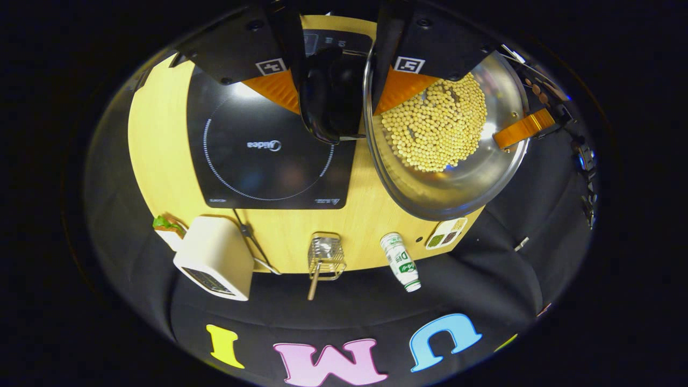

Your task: First push the handle of the pot to place it horizontally, then grasp the pot with both hands and set it on the induction cooktop.

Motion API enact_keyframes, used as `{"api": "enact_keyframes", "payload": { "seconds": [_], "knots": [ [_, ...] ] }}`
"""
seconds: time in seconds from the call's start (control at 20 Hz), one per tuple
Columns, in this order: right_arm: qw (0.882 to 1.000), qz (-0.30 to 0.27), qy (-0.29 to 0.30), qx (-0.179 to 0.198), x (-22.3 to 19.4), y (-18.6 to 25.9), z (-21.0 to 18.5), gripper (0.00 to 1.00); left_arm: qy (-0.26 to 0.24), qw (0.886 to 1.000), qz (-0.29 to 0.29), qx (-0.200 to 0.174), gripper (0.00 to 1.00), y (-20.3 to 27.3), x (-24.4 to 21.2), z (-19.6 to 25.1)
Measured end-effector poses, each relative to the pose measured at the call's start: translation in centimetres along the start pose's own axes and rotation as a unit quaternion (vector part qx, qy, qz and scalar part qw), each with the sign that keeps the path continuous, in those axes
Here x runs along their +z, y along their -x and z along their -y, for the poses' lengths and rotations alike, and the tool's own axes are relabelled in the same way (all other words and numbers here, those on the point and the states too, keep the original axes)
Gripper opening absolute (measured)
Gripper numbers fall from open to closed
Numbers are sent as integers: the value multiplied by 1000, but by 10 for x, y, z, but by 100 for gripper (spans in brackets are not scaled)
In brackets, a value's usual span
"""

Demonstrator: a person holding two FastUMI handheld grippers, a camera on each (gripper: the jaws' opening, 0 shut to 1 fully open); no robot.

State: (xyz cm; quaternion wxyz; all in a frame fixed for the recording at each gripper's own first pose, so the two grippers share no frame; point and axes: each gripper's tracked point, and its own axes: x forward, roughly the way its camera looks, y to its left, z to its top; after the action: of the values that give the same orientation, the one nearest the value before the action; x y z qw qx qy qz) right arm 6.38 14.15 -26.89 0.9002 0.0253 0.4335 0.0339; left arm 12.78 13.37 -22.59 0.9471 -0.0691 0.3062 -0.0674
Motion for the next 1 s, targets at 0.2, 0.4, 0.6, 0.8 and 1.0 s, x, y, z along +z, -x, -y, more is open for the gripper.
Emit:
{"api": "enact_keyframes", "payload": {
  "seconds": [0.2, 0.4, 0.6, 0.8, 1.0],
  "knots": [
    [1000, 12, -14, -2, 8, 20, 33, 53, -16, 1000, 3, -8, 55, 1, 6, 37],
    [999, 25, -27, -6, 15, 36, 67, 53, -28, 999, 5, -18, 55, -2, 10, 73],
    [998, 31, -44, -12, 21, 44, 103, 57, -38, 999, 2, -29, 55, -14, 11, 108],
    [998, 30, -58, -18, 26, 44, 138, 57, -43, 998, -5, -36, 55, -30, 10, 141],
    [997, 26, -63, -23, 32, 41, 168, 57, -45, 998, -7, -43, 55, -46, 9, 168]
  ]
}}
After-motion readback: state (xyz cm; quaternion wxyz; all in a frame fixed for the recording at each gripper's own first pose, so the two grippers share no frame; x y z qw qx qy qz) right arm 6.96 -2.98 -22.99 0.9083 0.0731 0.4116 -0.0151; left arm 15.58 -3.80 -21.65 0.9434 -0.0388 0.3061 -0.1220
